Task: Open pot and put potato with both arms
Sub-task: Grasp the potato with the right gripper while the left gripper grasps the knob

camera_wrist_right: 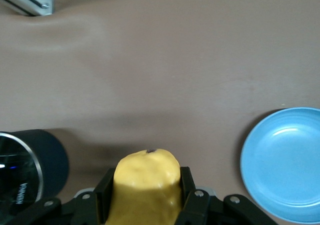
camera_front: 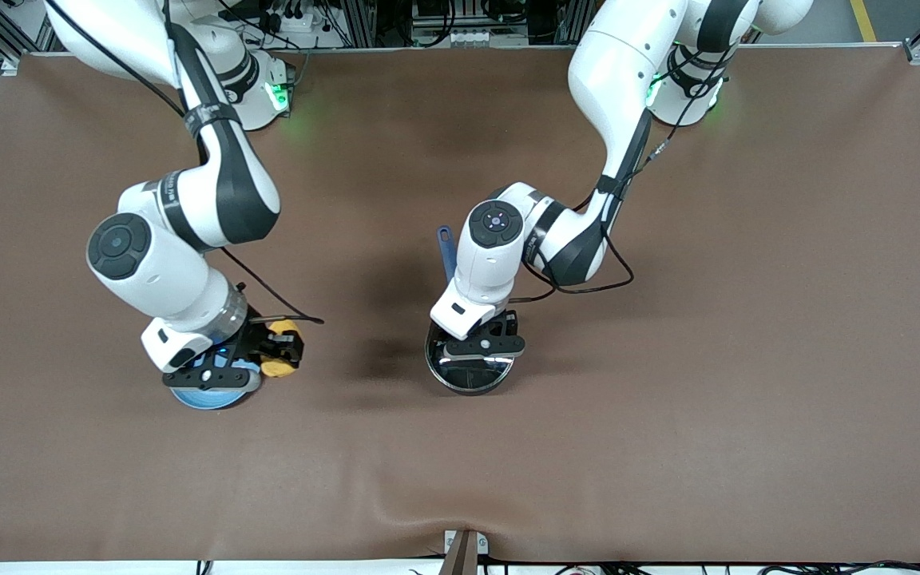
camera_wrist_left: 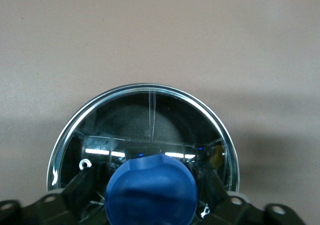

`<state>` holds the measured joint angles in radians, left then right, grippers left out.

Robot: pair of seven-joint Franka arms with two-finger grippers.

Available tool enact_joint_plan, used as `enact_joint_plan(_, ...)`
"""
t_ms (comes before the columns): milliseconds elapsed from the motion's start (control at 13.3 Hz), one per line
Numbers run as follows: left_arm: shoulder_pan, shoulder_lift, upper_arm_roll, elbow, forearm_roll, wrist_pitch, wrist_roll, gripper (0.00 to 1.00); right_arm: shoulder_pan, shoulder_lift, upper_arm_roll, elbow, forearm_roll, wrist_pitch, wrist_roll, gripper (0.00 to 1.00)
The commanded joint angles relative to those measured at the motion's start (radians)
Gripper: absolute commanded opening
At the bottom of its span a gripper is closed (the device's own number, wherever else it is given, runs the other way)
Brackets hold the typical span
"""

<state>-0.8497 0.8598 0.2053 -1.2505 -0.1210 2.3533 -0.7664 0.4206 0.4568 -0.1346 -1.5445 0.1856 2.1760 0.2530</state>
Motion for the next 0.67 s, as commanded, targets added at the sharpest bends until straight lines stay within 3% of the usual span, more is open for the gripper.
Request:
enact_joint_plan(0, -0.014, 0.019, 0.022, 0.033, -0.006, 0.017, -0.066, 0.47, 0.030, -0.006, -0.006, 0.026, 0.064, -0.018, 0.015, 0.06)
enact_joint_plan(150, -0.014, 0.018, 0.023, 0.033, -0.006, 0.017, -0.086, 0.35, 0.047, -0.006, -0.006, 0.038, 0.074, -0.016, 0.023, 0.01)
enact_joint_plan(600, 0.021, -0.065, 0.014, 0.026, -0.012, -0.034, -0.085, 0.33, 0.119, 0.005, -0.006, 0.076, 0.074, -0.007, 0.187, 0.00)
